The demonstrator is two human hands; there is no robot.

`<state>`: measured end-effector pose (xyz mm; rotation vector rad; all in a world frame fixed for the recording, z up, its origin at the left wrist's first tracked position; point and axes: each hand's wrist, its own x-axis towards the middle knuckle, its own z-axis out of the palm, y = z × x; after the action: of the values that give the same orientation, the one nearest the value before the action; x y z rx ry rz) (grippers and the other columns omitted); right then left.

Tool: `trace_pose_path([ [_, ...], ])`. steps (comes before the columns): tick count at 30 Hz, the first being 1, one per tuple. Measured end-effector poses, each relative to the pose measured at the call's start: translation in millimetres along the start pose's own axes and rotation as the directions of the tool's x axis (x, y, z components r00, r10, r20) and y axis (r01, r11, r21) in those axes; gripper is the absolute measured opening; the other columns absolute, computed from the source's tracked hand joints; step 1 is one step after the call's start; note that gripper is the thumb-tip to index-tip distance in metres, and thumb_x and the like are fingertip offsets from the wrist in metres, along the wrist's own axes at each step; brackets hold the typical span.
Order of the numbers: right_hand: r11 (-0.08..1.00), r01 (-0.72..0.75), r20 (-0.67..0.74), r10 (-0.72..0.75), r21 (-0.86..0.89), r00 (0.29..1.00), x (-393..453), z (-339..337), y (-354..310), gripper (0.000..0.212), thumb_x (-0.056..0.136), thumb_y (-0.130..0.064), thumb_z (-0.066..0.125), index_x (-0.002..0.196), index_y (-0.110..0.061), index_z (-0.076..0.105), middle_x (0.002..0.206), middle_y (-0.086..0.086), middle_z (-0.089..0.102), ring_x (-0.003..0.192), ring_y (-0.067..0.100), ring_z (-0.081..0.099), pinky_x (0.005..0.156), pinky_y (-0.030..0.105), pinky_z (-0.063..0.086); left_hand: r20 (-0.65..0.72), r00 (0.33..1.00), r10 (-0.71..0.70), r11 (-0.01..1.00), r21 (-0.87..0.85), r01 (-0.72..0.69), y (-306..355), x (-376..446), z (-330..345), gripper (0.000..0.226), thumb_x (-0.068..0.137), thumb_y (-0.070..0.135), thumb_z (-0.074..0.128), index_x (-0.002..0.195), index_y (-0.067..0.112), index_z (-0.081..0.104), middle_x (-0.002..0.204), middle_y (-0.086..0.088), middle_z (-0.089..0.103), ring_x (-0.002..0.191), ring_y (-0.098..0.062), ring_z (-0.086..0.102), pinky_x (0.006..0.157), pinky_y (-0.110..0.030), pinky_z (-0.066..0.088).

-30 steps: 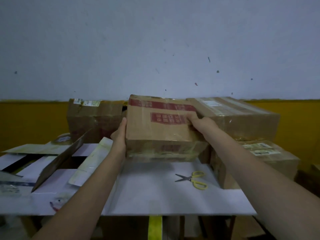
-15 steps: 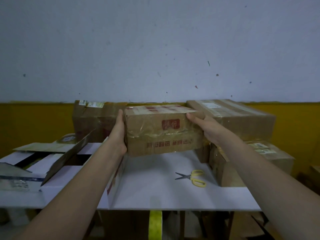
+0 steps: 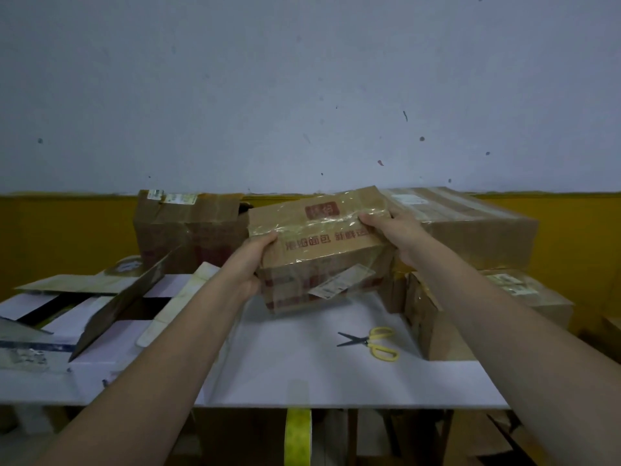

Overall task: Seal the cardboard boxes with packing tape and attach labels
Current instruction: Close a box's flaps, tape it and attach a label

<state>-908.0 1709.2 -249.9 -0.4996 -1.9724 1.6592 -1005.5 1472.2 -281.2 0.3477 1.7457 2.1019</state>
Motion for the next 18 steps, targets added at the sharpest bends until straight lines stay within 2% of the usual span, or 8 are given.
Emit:
trace_pose_path([
  [3,0.998,-0.042,0.002,0.042,-0.036,0.999,13,4,11,0.035,0.081,-0.028,0.082,0.109,-0.013,0.067,0.101,0.004,0.073,0.089,0.02,0.071,0.086,0.039,0.059,-0.048,0.997,-0.066,0.998,-0.001,0.066,-4,10,-1,0.014,0.102,0.024,0.056,0.104,0.013,0.065,0.065,-0.001,0.074,0.054,-0.013,0.071,0.038,-0.026,0.051],
  [8,0.968,-0.038,-0.023,0.033,-0.247,0.999,41,16,44,0.042,0.089,-0.043,0.071,0.115,-0.012,0.061,0.103,-0.001,0.068,0.092,0.018,0.065,0.074,0.032,0.054,-0.074,0.982,-0.172,0.972,0.152,0.181,-16,31,-6,0.021,0.103,0.034,0.053,0.106,0.016,0.062,0.09,-0.008,0.07,0.079,-0.02,0.065,0.057,-0.036,0.046],
  [10,0.932,0.008,-0.102,-0.049,-0.363,0.994,55,23,50,0.052,0.091,-0.046,0.065,0.128,-0.011,0.056,0.117,0.002,0.064,0.103,0.021,0.061,0.076,0.03,0.047,-0.128,0.986,-0.108,0.976,0.172,0.13,-14,47,-11,0.035,0.099,0.036,0.06,0.126,0.015,0.056,0.11,-0.009,0.068,0.092,-0.021,0.066,0.063,-0.036,0.049],
  [11,0.904,0.037,-0.16,-0.115,-0.425,0.98,58,28,51,0.054,0.093,-0.044,0.061,0.133,-0.01,0.053,0.125,0.005,0.061,0.11,0.024,0.059,0.079,0.031,0.045,-0.163,0.986,-0.041,0.983,0.172,0.069,-13,59,-16,0.059,0.093,0.035,0.067,0.144,0.016,0.043,0.129,-0.011,0.061,0.107,-0.025,0.064,0.073,-0.04,0.054],
  [13,0.725,0.106,-0.254,-0.37,-0.681,0.894,59,37,51,0.044,0.096,-0.039,0.054,0.127,-0.009,0.057,0.124,0.01,0.058,0.111,0.029,0.055,0.083,0.036,0.045,-0.17,0.982,0.079,0.982,0.181,-0.048,-8,78,-24,0.094,0.087,0.028,0.075,0.159,0.025,0.016,0.158,-0.01,0.034,0.132,-0.032,0.049,0.098,-0.048,0.051],
  [14,0.561,0.117,-0.24,-0.522,-0.82,0.819,55,43,53,0.037,0.095,-0.038,0.051,0.117,-0.011,0.061,0.115,0.009,0.06,0.105,0.029,0.055,0.081,0.039,0.046,-0.16,0.981,0.111,0.982,0.172,-0.083,-9,88,-26,0.092,0.089,0.026,0.073,0.159,0.028,0.015,0.159,-0.008,0.03,0.132,-0.033,0.048,0.097,-0.047,0.051],
  [16,0.313,0.178,-0.103,-0.705,-0.933,0.702,45,56,65,0.032,0.095,-0.039,0.049,0.099,-0.013,0.068,0.099,0.007,0.062,0.092,0.026,0.056,0.072,0.039,0.047,-0.113,0.991,0.074,0.994,0.088,-0.065,-12,100,-24,0.074,0.095,0.022,0.064,0.156,0.032,0.025,0.147,-0.012,0.041,0.113,-0.035,0.058,0.077,-0.042,0.054],
  [18,0.289,0.262,-0.028,-0.719,-0.921,0.694,35,66,77,0.036,0.097,-0.04,0.047,0.097,-0.013,0.07,0.102,0.007,0.063,0.092,0.025,0.06,0.068,0.037,0.052,-0.119,0.991,0.067,0.998,0.014,-0.066,-20,114,-20,0.065,0.094,0.016,0.062,0.151,0.031,0.034,0.139,-0.015,0.047,0.109,-0.038,0.059,0.079,-0.045,0.055],
])
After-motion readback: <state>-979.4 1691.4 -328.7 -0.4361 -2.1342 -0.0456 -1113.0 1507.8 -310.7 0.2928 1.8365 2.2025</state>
